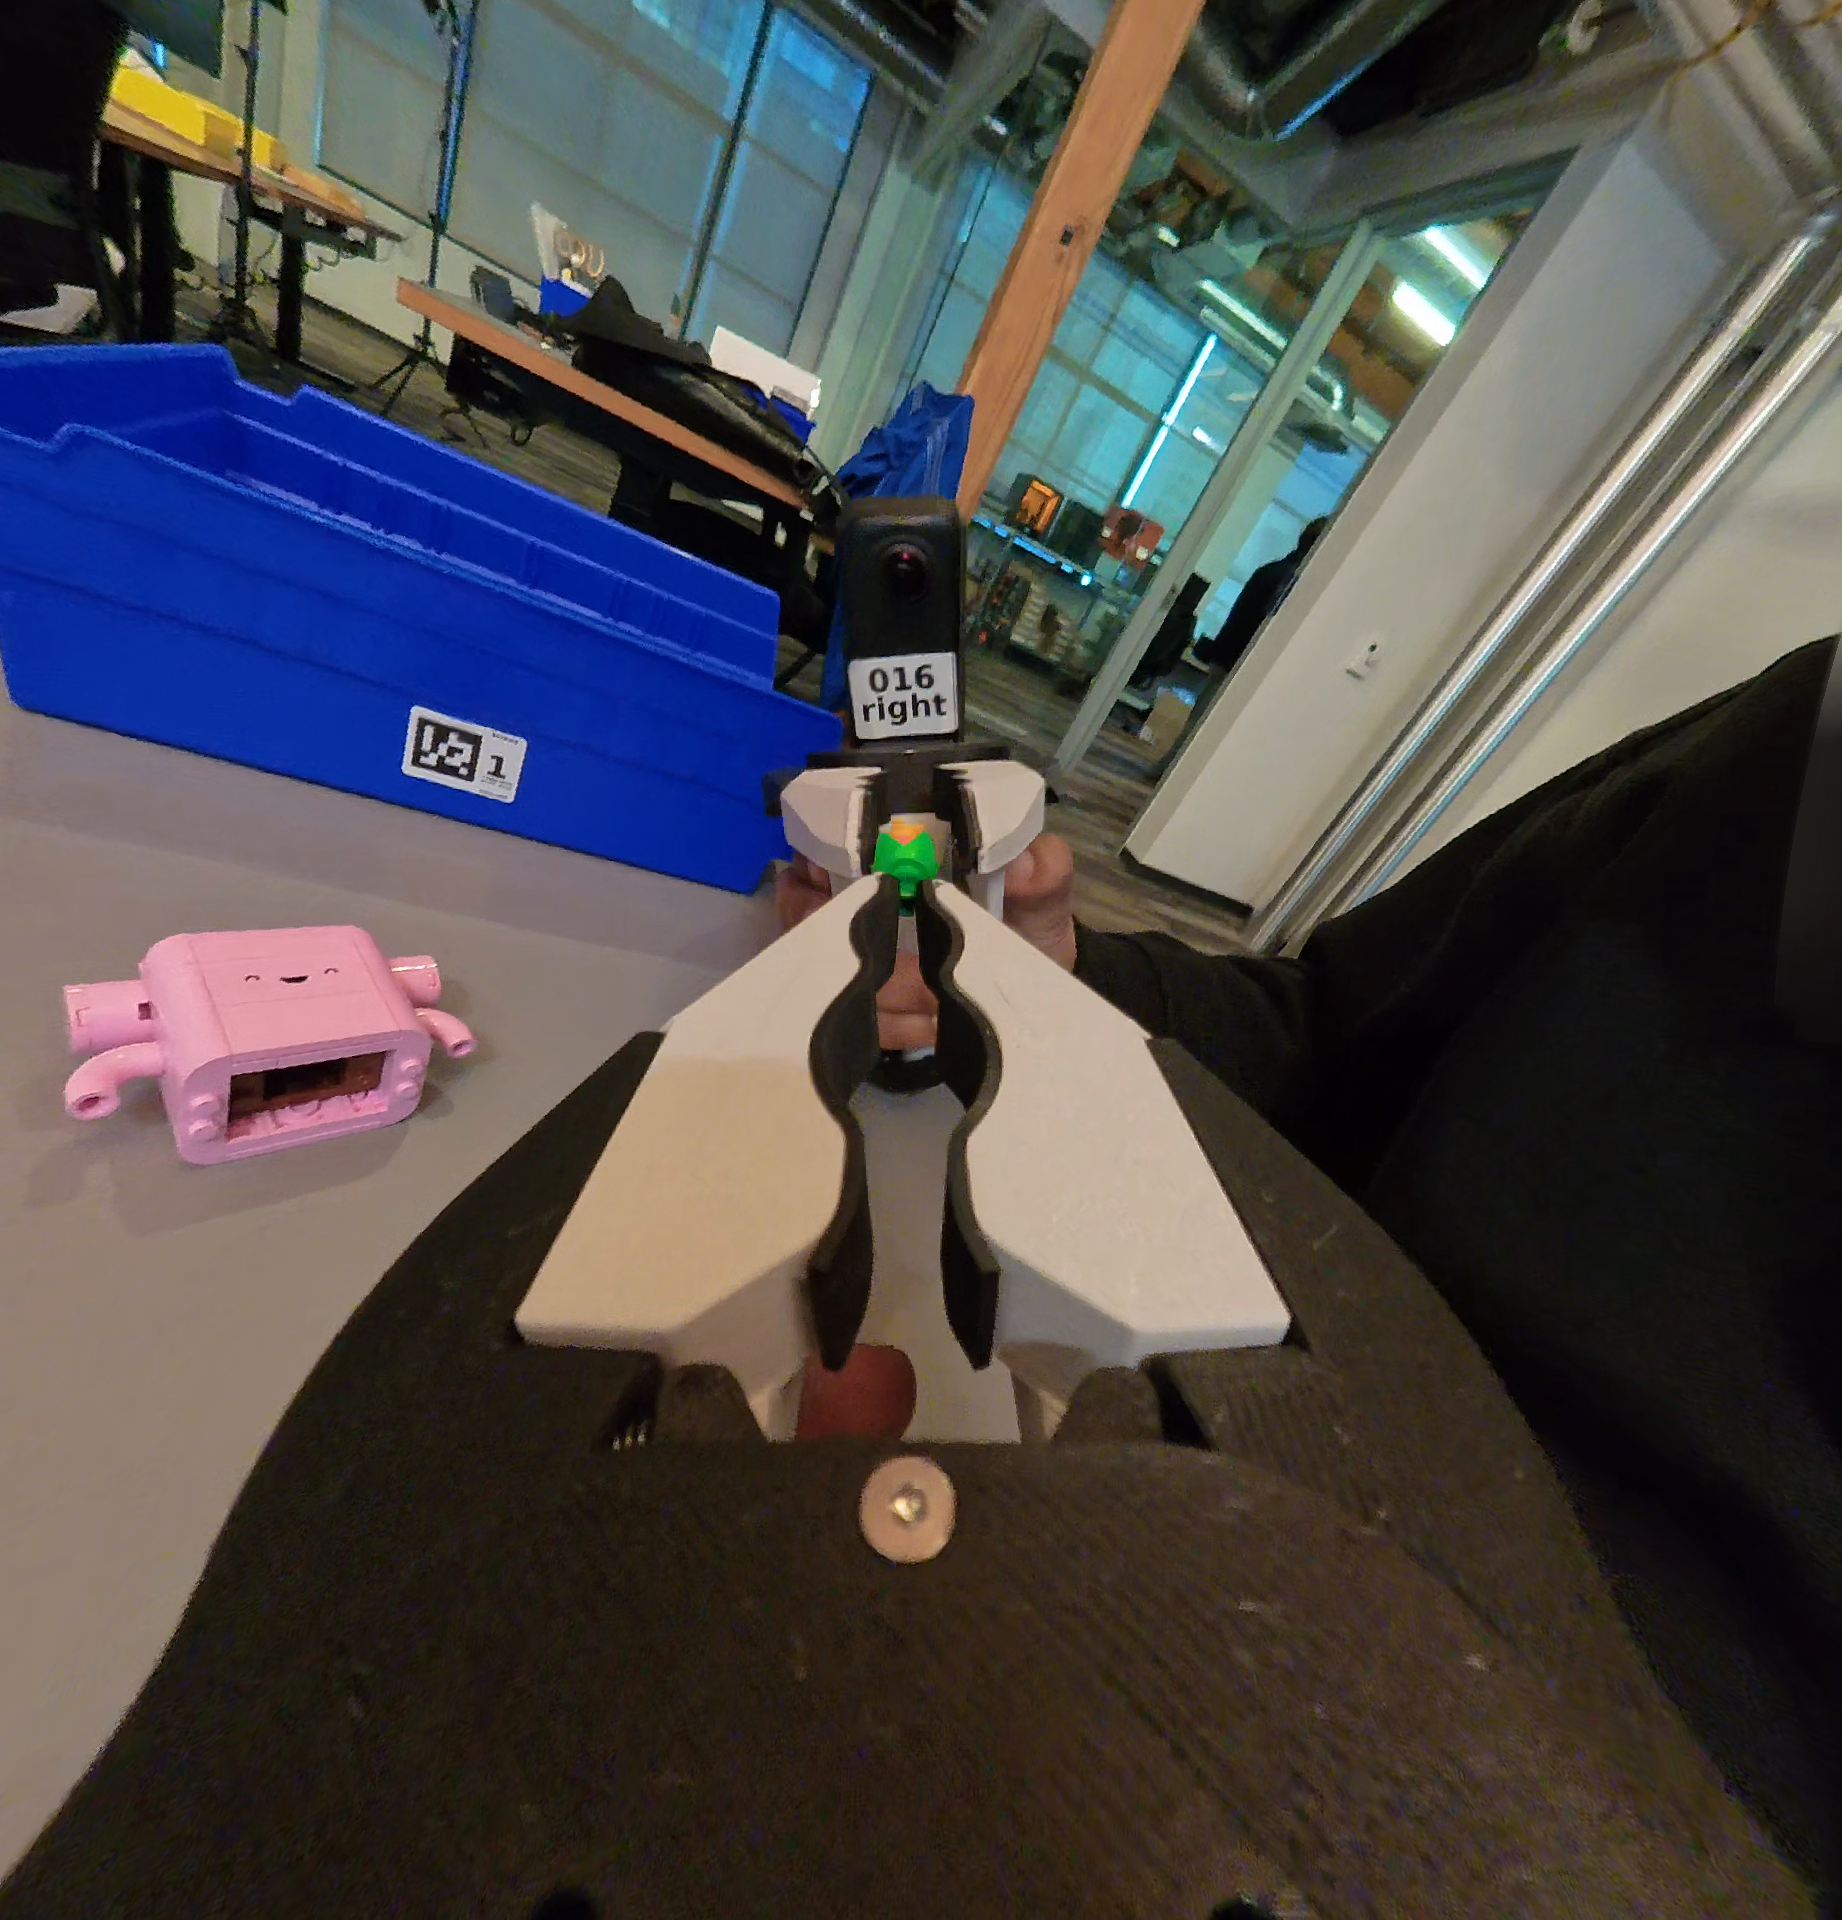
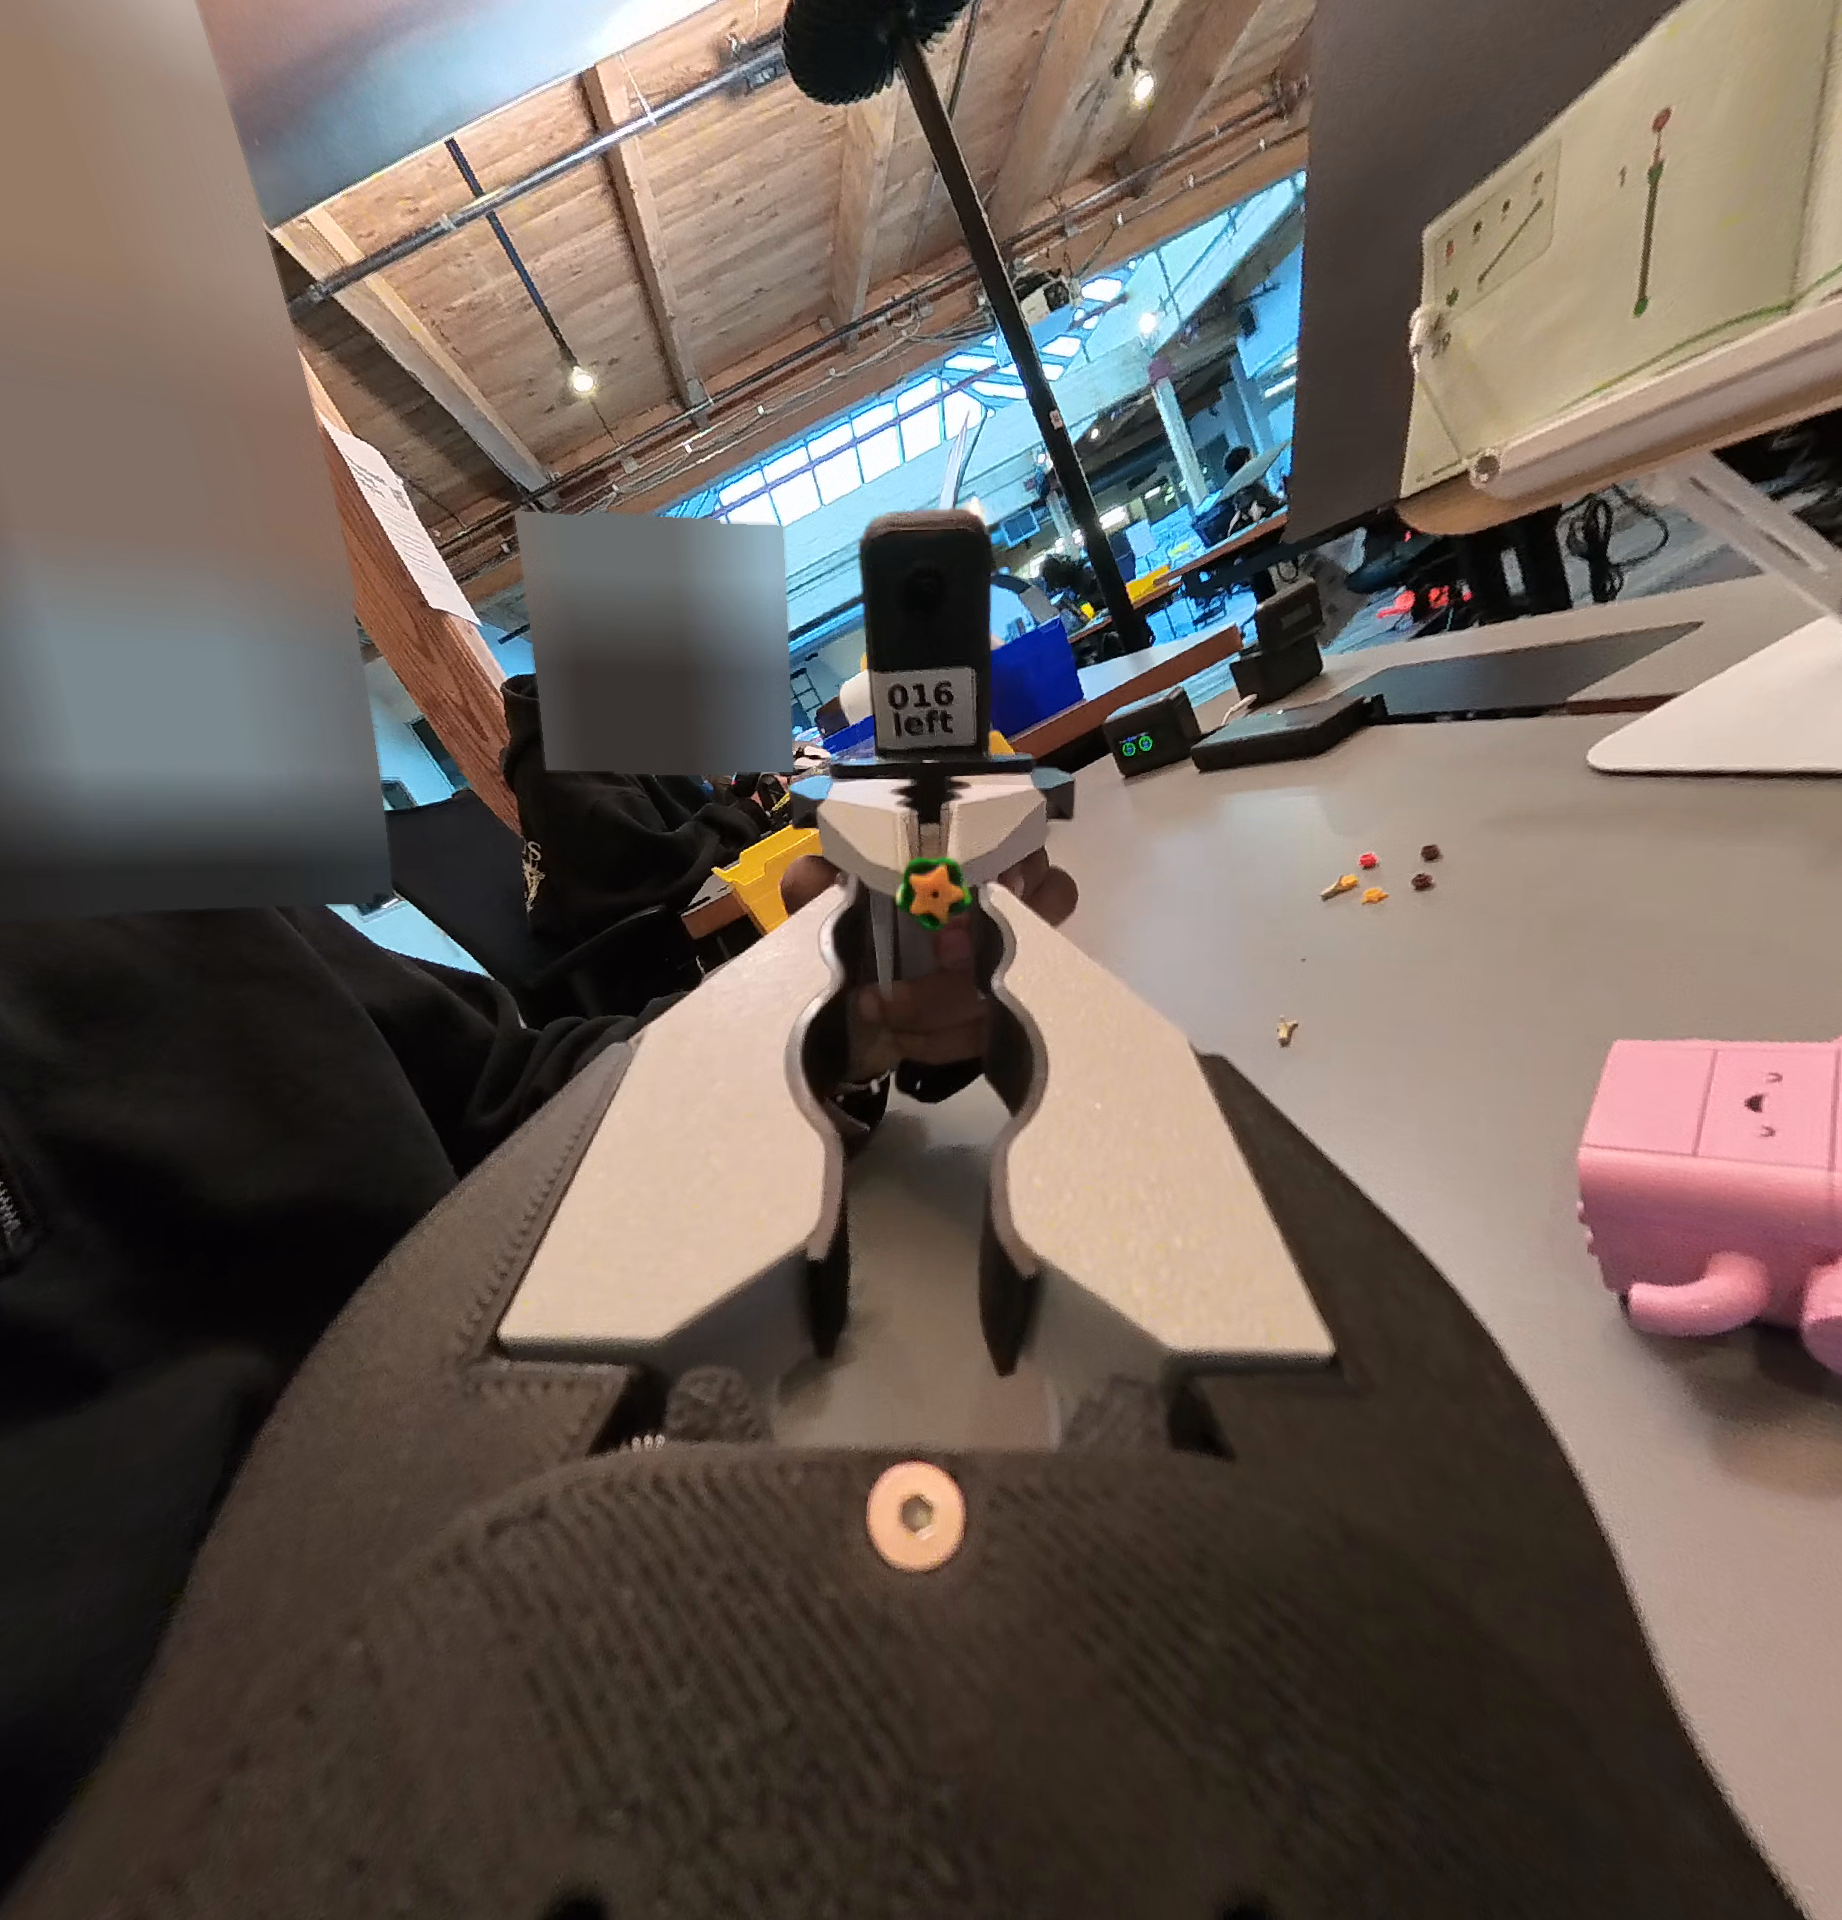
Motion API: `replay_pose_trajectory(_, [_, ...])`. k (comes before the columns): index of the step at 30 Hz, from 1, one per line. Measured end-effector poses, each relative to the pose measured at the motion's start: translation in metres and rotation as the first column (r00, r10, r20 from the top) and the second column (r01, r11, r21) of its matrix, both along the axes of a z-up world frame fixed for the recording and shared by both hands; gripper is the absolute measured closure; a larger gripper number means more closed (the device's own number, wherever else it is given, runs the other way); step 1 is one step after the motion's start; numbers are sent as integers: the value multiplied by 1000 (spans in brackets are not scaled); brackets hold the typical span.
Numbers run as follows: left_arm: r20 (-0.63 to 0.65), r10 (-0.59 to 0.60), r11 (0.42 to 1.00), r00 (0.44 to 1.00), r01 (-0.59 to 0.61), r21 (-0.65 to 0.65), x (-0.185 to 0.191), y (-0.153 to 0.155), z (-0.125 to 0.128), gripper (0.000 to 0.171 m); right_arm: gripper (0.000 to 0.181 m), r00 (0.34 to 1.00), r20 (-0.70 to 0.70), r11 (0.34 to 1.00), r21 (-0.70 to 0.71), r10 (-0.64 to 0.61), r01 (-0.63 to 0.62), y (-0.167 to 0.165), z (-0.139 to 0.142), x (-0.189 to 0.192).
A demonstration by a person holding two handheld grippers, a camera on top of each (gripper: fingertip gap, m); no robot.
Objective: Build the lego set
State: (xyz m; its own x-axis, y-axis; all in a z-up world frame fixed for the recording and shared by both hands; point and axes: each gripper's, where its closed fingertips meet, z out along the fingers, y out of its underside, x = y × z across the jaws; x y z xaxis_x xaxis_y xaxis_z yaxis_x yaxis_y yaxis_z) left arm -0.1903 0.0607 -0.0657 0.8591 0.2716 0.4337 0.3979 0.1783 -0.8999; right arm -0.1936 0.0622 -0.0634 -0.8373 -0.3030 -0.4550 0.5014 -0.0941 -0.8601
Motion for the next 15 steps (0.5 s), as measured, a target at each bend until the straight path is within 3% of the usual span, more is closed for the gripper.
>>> replay_pose_trajectory(6, [5, -49, 996, 999, 49, -75, 6, 3, -9, 171, 160, 1000, -19, 998, 63, 20, -18, -3, -10, 2])
replay_pose_trajectory(9, [10, -57, 995, 998, 58, -87, 7, 4, -11, 171, 169, 998, -43, 997, 75, 38, -35, -3, -11, 6])
replay_pose_trajectory(15, [14, -70, 993, 997, 71, -99, 9, 4, -12, 171, 169, 997, -56, 994, 92, 57, -52, -3, -14, 9])
